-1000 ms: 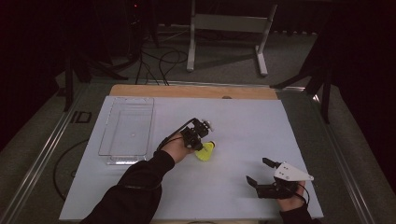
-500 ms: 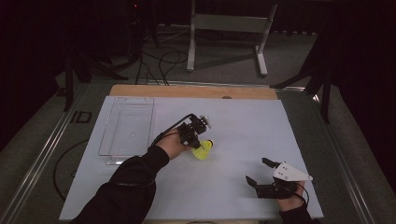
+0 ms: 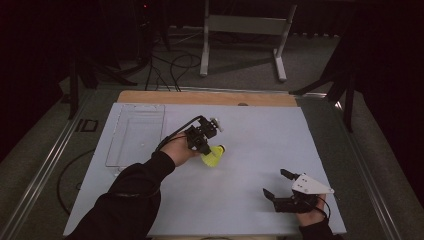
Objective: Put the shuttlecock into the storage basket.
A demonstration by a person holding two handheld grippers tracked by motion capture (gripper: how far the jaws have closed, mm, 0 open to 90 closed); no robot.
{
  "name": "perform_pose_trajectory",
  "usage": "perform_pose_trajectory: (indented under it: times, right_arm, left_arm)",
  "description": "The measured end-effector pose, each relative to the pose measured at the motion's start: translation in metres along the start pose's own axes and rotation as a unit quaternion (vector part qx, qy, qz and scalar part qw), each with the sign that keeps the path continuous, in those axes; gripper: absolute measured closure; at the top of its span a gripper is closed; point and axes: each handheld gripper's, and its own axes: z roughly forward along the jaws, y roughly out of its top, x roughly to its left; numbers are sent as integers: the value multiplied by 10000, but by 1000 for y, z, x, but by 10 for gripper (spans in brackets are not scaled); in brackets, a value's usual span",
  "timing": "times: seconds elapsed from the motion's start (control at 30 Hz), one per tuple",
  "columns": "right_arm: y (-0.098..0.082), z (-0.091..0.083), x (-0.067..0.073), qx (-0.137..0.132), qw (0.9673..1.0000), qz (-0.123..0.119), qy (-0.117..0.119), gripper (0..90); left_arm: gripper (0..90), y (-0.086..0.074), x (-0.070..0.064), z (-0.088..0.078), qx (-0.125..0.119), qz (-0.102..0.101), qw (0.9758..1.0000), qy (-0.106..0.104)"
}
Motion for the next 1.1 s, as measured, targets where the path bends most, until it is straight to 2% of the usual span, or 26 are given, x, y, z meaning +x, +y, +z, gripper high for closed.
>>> perform_pose_trajectory:
  times: [0.23, 0.5, 0.77, 1.07, 1.1]
  right_arm:
    - [0, 0, 0, 0, 10000, 1, -5, 93]
    - [0, 0, 0, -1, 10000, -19, -13, 93]
    - [0, 0, 1, -7, 10000, -12, -17, 92]
    - [0, 1, 1, -55, 10000, -42, -1, 93]
    - [0, 1, 1, -57, 10000, -53, -15, 93]
  left_arm:
    - [900, -5, 4, -14, 35, -17, 10000, 32]
    - [900, -10, 10, -29, -61, -93, 9999, 115]
    - [900, -20, 18, -43, -182, -240, 9994, 157]
    - [900, -36, 32, -60, -329, -490, 9980, 239]
    - [900, -38, 34, -62, -311, -472, 9981, 229]
